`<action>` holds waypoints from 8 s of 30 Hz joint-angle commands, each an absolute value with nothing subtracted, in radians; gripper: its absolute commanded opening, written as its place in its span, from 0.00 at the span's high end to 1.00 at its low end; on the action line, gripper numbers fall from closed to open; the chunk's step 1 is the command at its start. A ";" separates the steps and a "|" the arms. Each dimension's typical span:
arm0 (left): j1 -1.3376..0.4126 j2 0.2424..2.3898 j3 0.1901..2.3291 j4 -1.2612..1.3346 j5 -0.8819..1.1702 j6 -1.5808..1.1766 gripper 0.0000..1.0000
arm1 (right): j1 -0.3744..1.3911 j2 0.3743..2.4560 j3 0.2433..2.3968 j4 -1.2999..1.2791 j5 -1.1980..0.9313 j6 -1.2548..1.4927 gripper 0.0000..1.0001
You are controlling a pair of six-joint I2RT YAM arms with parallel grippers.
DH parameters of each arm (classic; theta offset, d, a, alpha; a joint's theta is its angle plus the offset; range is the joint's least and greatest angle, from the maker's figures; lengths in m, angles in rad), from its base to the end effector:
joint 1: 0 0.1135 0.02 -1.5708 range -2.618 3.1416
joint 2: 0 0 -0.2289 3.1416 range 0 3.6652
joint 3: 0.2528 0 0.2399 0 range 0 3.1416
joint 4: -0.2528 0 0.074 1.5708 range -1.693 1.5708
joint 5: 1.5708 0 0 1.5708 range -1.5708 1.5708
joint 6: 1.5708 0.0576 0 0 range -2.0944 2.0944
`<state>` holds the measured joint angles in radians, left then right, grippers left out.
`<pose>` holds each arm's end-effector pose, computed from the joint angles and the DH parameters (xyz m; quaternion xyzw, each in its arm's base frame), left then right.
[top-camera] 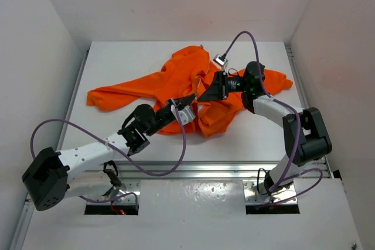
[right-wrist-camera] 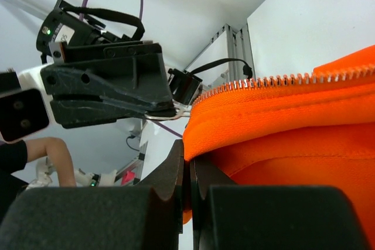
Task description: Zip up the jacket
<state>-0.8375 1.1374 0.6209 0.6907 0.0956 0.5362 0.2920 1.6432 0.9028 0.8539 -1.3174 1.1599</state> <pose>0.1866 -0.2153 0.2815 0.4355 0.4734 -0.1452 0.7518 0.3061 0.1502 0.2394 -0.1929 0.6698 0.6965 0.1707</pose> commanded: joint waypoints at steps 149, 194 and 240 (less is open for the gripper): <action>-0.634 1.809 1.221 -0.051 1.101 0.703 1.00 | 0.184 1.296 0.630 -0.023 -0.980 0.009 0.52; -0.604 1.864 1.298 -0.097 1.172 0.675 0.68 | 0.241 1.410 0.617 0.241 -0.902 0.008 0.94; -0.598 1.488 1.039 -0.012 0.876 0.675 0.51 | 0.028 2.105 0.948 1.445 -1.675 1.594 0.51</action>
